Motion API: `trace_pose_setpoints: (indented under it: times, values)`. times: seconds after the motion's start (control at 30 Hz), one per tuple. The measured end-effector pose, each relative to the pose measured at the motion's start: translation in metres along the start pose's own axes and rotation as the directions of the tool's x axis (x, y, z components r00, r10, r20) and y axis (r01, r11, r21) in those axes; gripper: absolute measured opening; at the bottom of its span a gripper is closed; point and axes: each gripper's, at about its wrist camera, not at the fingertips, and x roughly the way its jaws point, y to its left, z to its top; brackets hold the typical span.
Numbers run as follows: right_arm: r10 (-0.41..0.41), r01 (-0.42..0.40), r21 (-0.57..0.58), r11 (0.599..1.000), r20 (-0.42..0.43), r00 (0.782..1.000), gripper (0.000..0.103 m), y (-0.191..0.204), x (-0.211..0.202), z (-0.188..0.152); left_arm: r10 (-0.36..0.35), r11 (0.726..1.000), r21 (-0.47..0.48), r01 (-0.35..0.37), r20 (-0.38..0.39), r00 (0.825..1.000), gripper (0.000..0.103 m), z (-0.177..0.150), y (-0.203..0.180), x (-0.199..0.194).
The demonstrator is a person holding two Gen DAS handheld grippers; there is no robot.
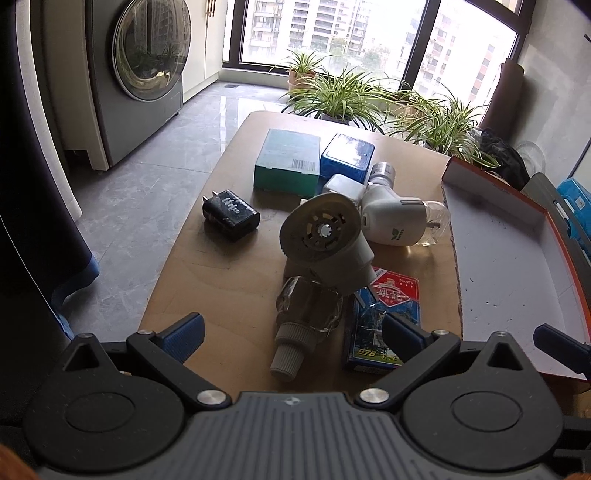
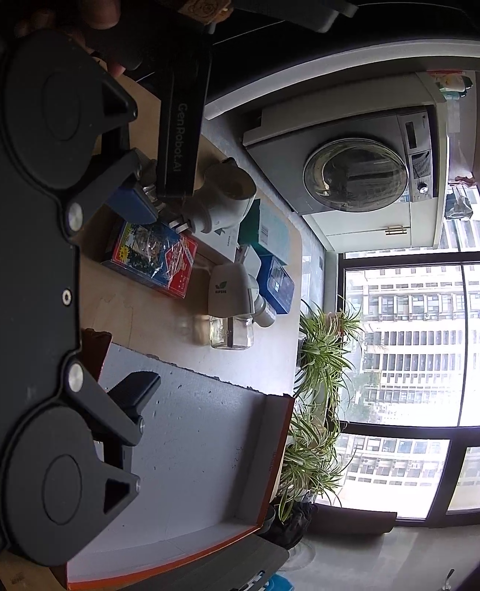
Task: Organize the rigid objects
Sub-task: 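Grasp the white pipe elbow with the left gripper while the right approaches the card pack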
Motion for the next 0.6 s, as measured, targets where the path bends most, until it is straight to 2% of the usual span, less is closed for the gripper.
trace_pose_setpoints:
  times: [0.6]
  values:
    - [0.000, 0.001, 0.008, 1.000, -0.021, 1.000, 0.102, 0.000, 0.005, 0.002, -0.017, 1.000, 0.006, 0.017, -0.013, 1.000, 0.103, 0.015, -0.009, 0.013]
